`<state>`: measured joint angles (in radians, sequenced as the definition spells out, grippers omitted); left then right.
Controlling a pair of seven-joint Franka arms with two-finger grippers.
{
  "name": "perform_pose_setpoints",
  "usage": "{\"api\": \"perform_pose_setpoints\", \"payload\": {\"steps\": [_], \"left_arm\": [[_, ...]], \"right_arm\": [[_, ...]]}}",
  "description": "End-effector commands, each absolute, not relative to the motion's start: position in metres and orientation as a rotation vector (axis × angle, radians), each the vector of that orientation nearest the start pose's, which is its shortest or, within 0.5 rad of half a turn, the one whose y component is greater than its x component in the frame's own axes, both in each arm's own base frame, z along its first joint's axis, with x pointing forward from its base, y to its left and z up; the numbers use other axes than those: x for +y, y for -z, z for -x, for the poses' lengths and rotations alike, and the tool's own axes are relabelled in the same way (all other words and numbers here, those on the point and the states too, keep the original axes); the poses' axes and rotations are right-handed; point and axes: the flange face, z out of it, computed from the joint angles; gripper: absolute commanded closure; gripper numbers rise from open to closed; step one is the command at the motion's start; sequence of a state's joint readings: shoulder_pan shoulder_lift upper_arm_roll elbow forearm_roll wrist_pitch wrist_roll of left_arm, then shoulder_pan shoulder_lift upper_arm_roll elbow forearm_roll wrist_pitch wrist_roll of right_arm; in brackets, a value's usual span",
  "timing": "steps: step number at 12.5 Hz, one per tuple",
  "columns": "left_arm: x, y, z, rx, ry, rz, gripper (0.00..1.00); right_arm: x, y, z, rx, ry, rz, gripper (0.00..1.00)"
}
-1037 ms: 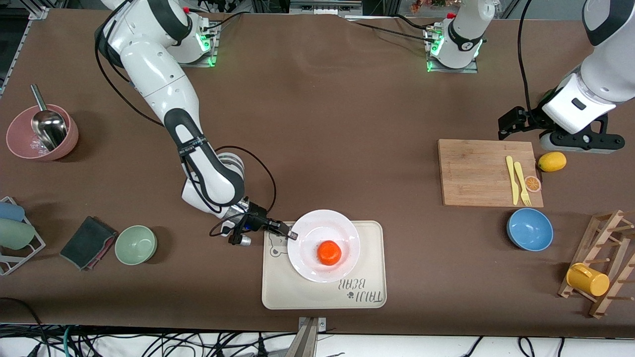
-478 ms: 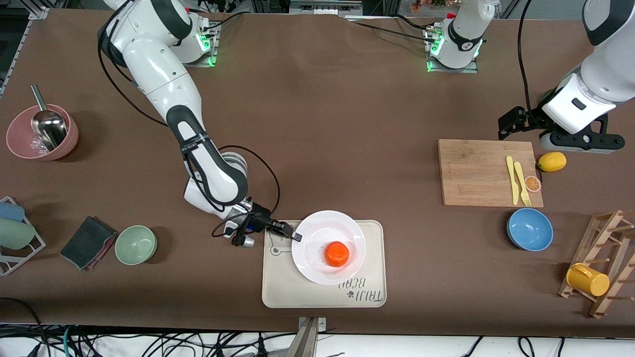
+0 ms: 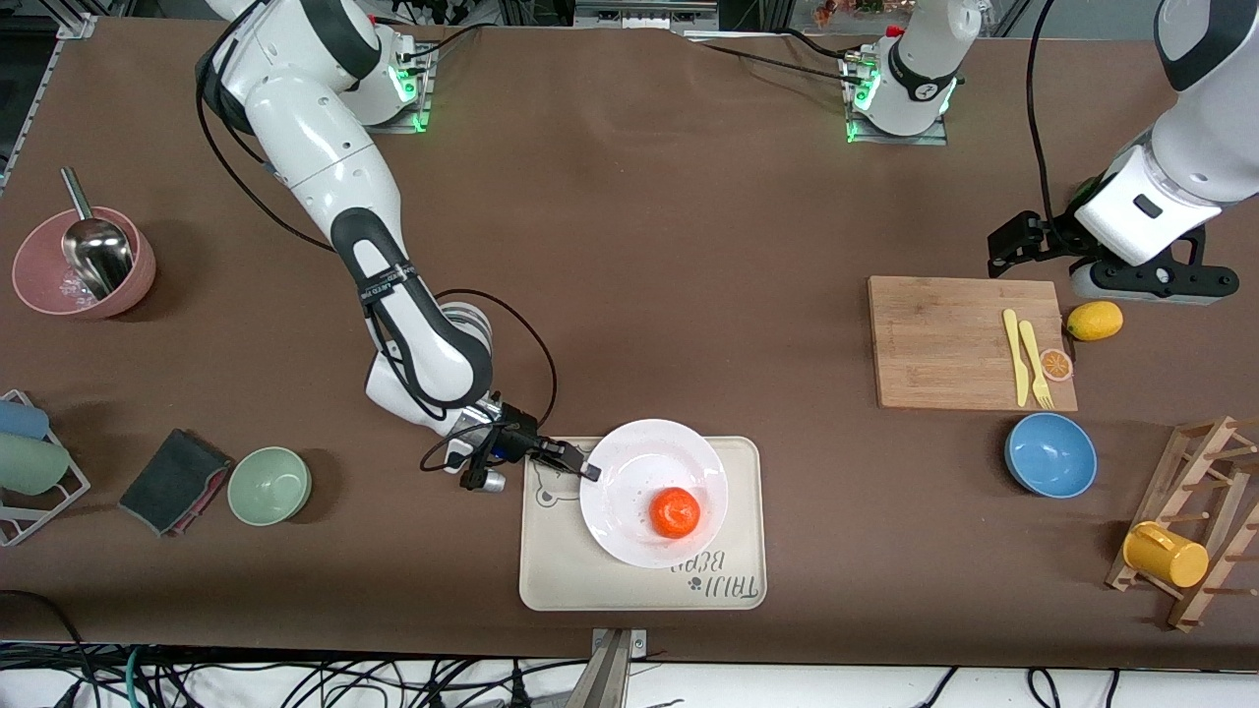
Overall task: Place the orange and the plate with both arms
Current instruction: 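Lower the plate onto the placemat and open the right gripper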
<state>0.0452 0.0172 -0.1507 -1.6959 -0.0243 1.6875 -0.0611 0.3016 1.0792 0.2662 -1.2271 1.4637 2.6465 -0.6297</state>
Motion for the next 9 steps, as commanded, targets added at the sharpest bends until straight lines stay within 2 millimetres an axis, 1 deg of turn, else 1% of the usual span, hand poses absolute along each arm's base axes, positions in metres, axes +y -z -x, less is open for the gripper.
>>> {"api": "perform_pose_setpoints", "payload": {"steps": [1, 2, 3, 8, 9], "left_arm": [[-0.061, -0.573, -0.559, 0.074, -0.043, 3.175, 0.0], [-0.061, -0.573, -0.559, 0.074, -0.043, 3.175, 0.0], [-0.061, -0.573, -0.559, 0.074, -0.043, 3.175, 0.0], [-0.062, -0.574, -0.56, 0.079, -0.041, 3.174, 0.0], [-0.062, -0.573, -0.56, 0.079, -0.041, 3.174, 0.0]], "right_arm": [[0.345, -0.128, -0.686, 0.291, 0.287, 2.084, 1.0], [0.35, -0.125, -0.682, 0.283, 0.279, 2.088, 1.0], [0.35, -0.121, -0.681, 0.28, 0.274, 2.093, 1.0], [0.349, -0.113, -0.679, 0.285, 0.266, 2.1, 1.0], [0.35, -0.114, -0.679, 0.286, 0.265, 2.098, 0.96]]}}
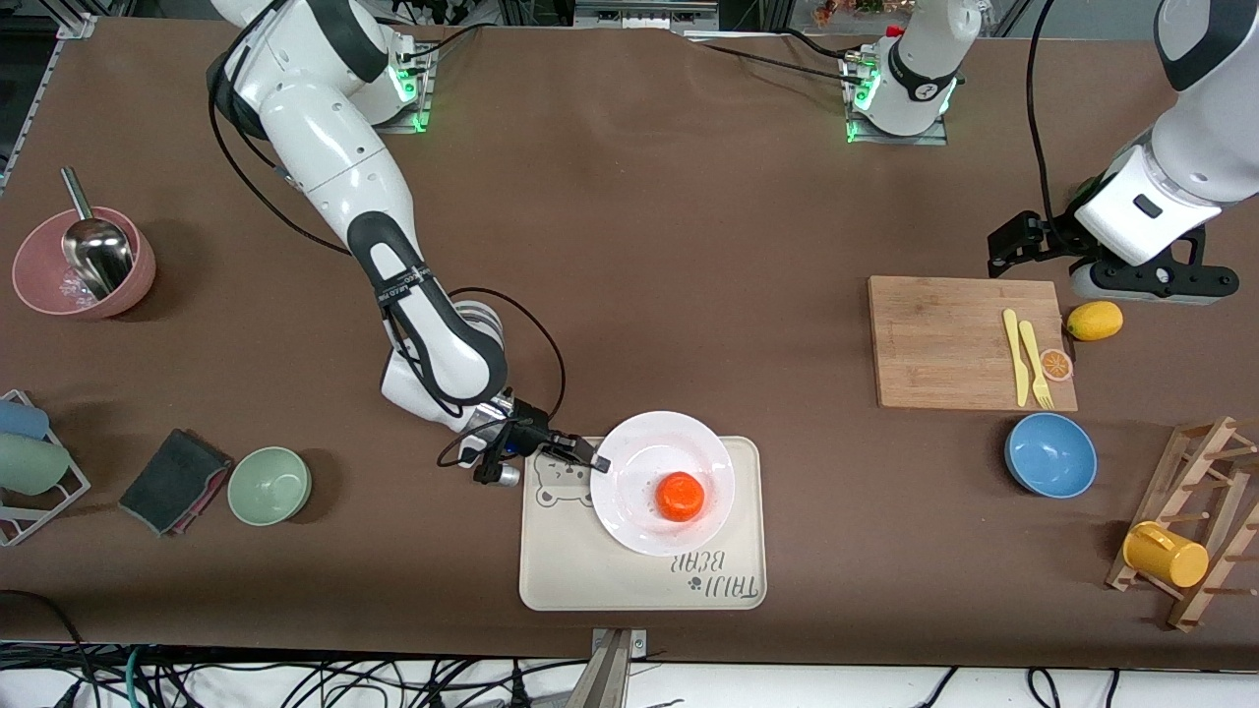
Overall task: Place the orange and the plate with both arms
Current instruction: 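Lower the plate onto the placemat and open the right gripper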
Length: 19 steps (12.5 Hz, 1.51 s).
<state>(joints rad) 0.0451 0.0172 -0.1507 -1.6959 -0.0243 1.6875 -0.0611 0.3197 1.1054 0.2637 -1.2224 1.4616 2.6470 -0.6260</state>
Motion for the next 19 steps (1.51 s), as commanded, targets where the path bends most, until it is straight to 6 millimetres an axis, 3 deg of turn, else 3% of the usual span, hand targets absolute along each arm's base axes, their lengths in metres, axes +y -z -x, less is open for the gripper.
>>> {"api": "perform_pose_setpoints", "payload": {"steps": [1, 2, 10, 15, 19], "left_arm": [[-0.061, -0.573, -0.56, 0.077, -0.043, 3.174, 0.0], [-0.062, -0.574, -0.559, 0.079, -0.041, 3.174, 0.0], [-0.06, -0.573, -0.56, 0.072, -0.043, 3.174, 0.0], [-0.062, -0.574, -0.559, 0.079, -0.045, 3.173, 0.0], [-0.062, -0.573, -0.559, 0.079, -0.048, 3.175, 0.0]], "right_arm": [[0.349, -0.114, -0.68, 0.285, 0.267, 2.099, 0.73], [0.344, -0.113, -0.682, 0.277, 0.279, 2.11, 0.03], [0.332, -0.141, -0.701, 0.157, 0.365, 2.163, 0.0], [0.326, -0.184, -0.71, 0.142, 0.41, 2.163, 0.0], [0.302, -0.205, -0.69, -0.005, 0.406, 2.316, 0.0]]}}
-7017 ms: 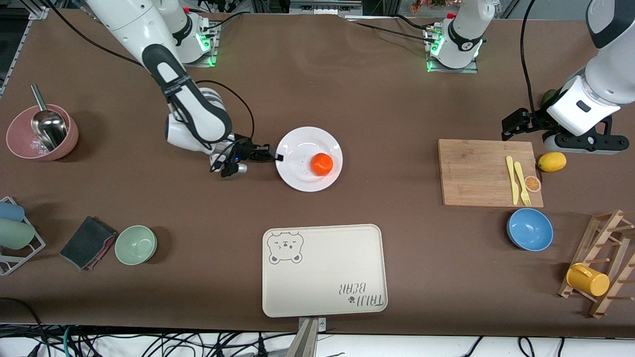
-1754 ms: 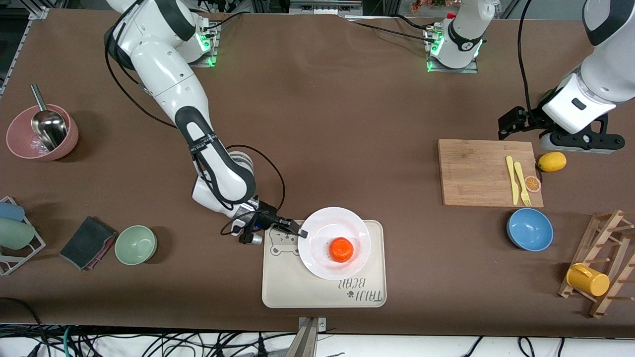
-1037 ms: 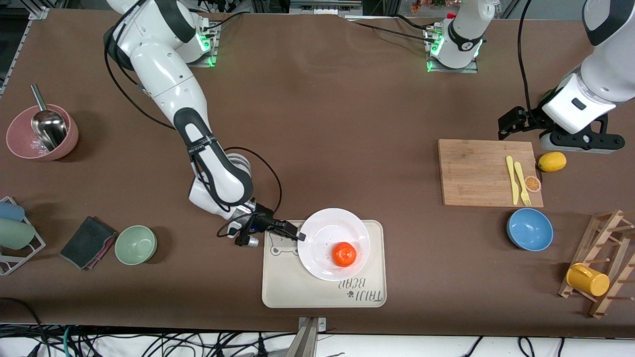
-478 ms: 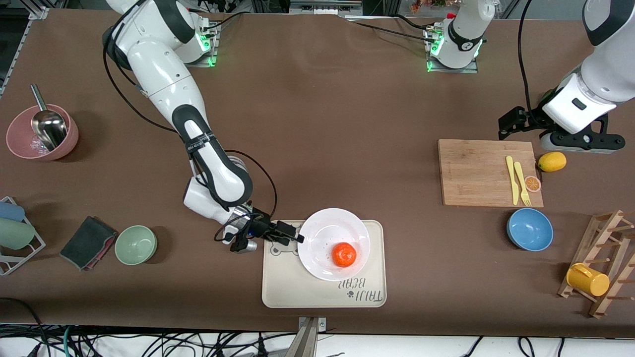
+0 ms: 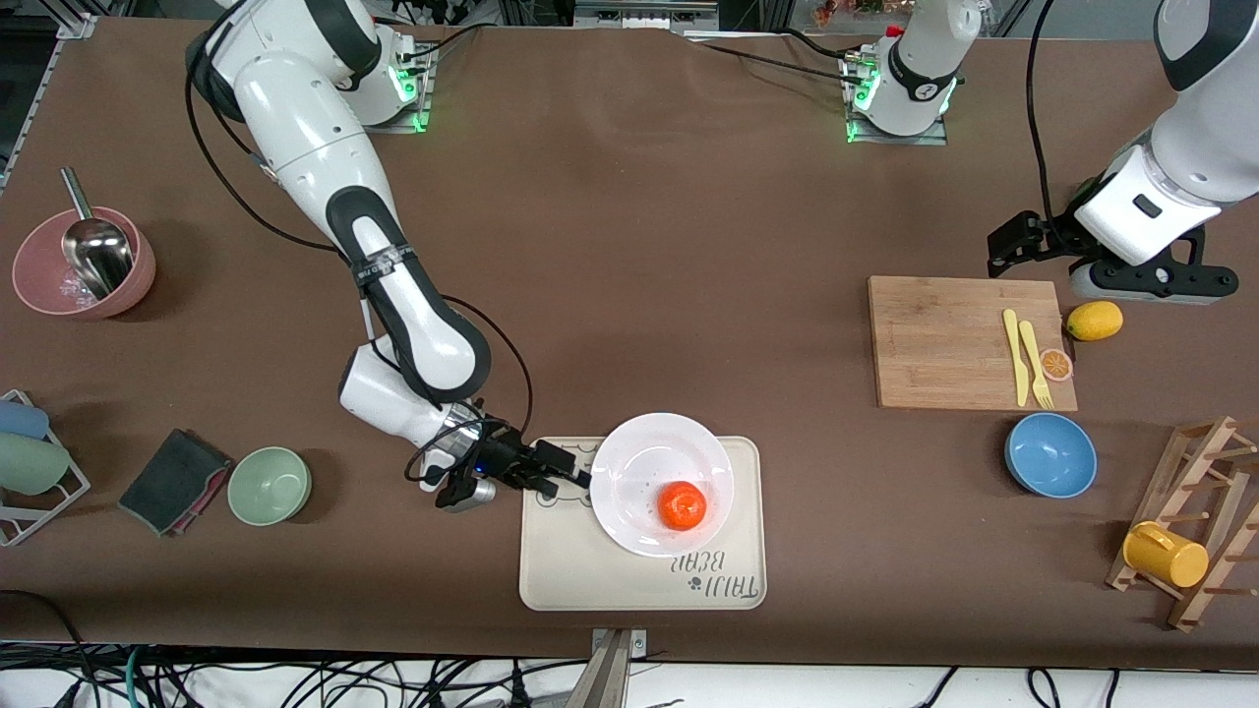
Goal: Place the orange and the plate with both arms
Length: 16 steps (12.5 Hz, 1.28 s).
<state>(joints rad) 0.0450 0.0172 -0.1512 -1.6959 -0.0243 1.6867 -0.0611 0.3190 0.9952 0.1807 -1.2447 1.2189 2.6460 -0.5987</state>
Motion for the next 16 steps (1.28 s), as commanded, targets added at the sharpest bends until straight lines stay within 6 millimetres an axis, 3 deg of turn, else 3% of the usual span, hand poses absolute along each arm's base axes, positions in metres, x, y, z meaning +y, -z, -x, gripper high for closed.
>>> {"api": "perform_pose_setpoints", "payload": {"steps": [1, 4, 7, 8, 11, 12, 16], "left_arm": [[-0.062, -0.573, -0.559, 0.077, -0.048, 3.175, 0.0], [-0.062, -0.573, -0.559, 0.077, -0.048, 3.175, 0.0], [-0.061, -0.573, -0.559, 0.077, -0.048, 3.173, 0.0], [-0.062, -0.573, -0.559, 0.077, -0.048, 3.175, 0.0], [-0.061, -0.573, -0.56, 0.074, -0.043, 3.174, 0.0], [-0.062, -0.573, -0.559, 0.077, -0.048, 3.175, 0.0], [-0.06, -0.573, -0.56, 0.072, -0.043, 3.176, 0.0]], "right_arm": [[0.291, -0.209, -0.685, -0.05, 0.406, 2.363, 0.0], [0.256, -0.219, -0.672, -0.119, 0.387, 2.459, 0.0], [0.218, -0.225, -0.687, -0.185, 0.338, 2.505, 0.0], [0.208, -0.237, -0.696, -0.235, 0.325, 2.511, 0.0], [0.192, -0.244, -0.704, -0.313, 0.227, 2.542, 0.0], [0.196, -0.249, -0.702, -0.344, 0.193, 2.553, 0.0], [0.181, -0.302, -0.691, -0.384, 0.052, 2.744, 0.0]]}}
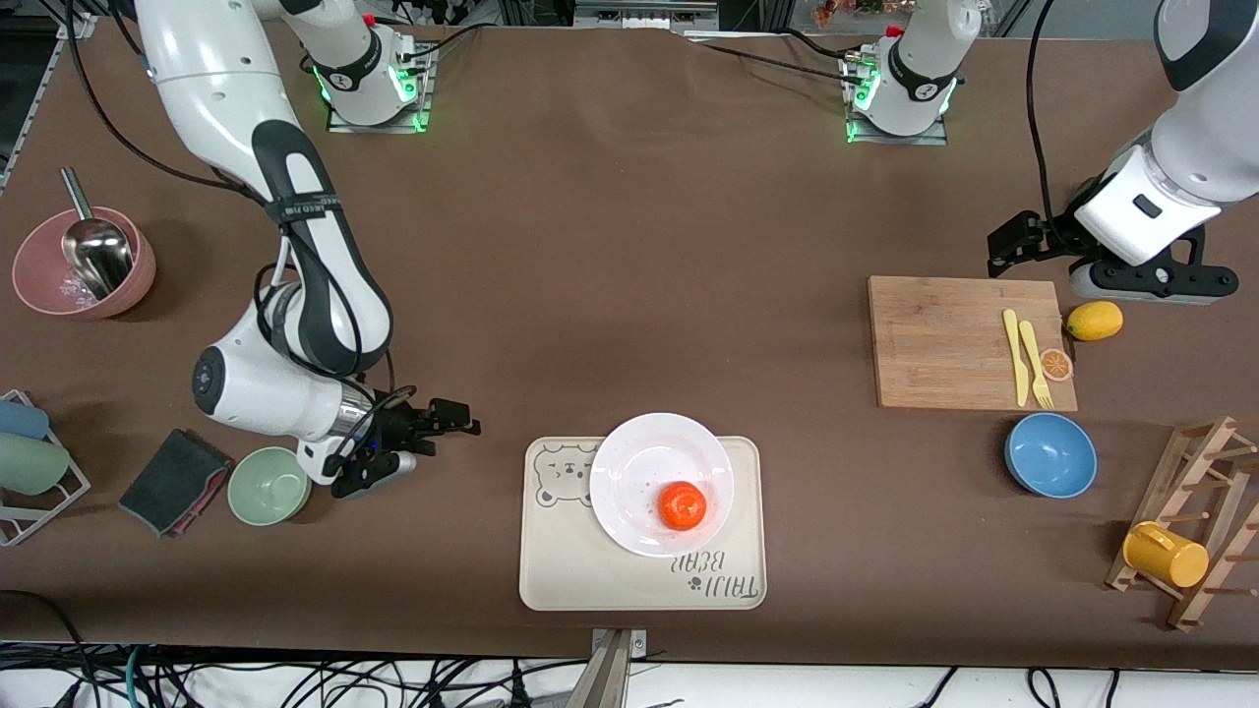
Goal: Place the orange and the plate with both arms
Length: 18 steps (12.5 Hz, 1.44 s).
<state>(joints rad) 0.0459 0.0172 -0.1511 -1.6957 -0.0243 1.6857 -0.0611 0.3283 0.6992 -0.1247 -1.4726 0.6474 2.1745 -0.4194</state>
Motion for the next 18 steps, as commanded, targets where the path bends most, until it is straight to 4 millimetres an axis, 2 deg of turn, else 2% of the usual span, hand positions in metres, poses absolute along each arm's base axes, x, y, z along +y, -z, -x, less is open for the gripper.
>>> {"api": "perform_pose_setpoints", "payload": {"steps": [1, 2, 3, 5, 6, 7, 10, 12, 15, 17, 18], "left_arm": [[-0.06, -0.573, -0.56, 0.072, -0.043, 3.176, 0.0], [-0.06, -0.574, -0.56, 0.072, -0.041, 3.176, 0.0], [-0.06, -0.574, -0.56, 0.072, -0.041, 3.176, 0.0], [-0.06, -0.574, -0.56, 0.072, -0.041, 3.176, 0.0], [-0.06, -0.573, -0.56, 0.072, -0.043, 3.176, 0.0], [-0.058, -0.573, -0.56, 0.069, -0.043, 3.176, 0.0], [-0.057, -0.573, -0.56, 0.067, -0.043, 3.176, 0.0], [-0.057, -0.573, -0.56, 0.067, -0.043, 3.176, 0.0], [-0.056, -0.573, -0.56, 0.065, -0.043, 3.174, 0.0], [-0.056, -0.573, -0.56, 0.064, -0.043, 3.176, 0.0], [-0.056, -0.573, -0.56, 0.064, -0.043, 3.176, 0.0]], "right_arm": [[0.175, -0.309, -0.684, -0.378, -0.014, 2.768, 0.0], [0.166, -0.323, -0.68, -0.377, -0.065, 2.802, 0.0], [0.153, -0.329, -0.676, -0.372, -0.123, 2.851, 0.0], [0.141, -0.35, -0.661, -0.418, -0.226, 2.907, 0.0], [0.126, -0.364, -0.651, -0.411, -0.235, 2.954, 0.0], [0.105, -0.38, -0.642, -0.331, -0.22, 2.994, 0.0], [0.083, -0.413, -0.612, -0.245, -0.2, 3.059, 0.0], [0.074, -0.447, -0.589, -0.178, -0.142, 3.133, 0.0], [0.068, -0.5, -0.55, -0.175, -0.109, 3.137, 0.0], [0.061, -0.527, -0.537, -0.172, -0.111, 3.148, 0.0], [0.053, -0.532, -0.536, -0.179, -0.111, 3.186, 0.0]]}}
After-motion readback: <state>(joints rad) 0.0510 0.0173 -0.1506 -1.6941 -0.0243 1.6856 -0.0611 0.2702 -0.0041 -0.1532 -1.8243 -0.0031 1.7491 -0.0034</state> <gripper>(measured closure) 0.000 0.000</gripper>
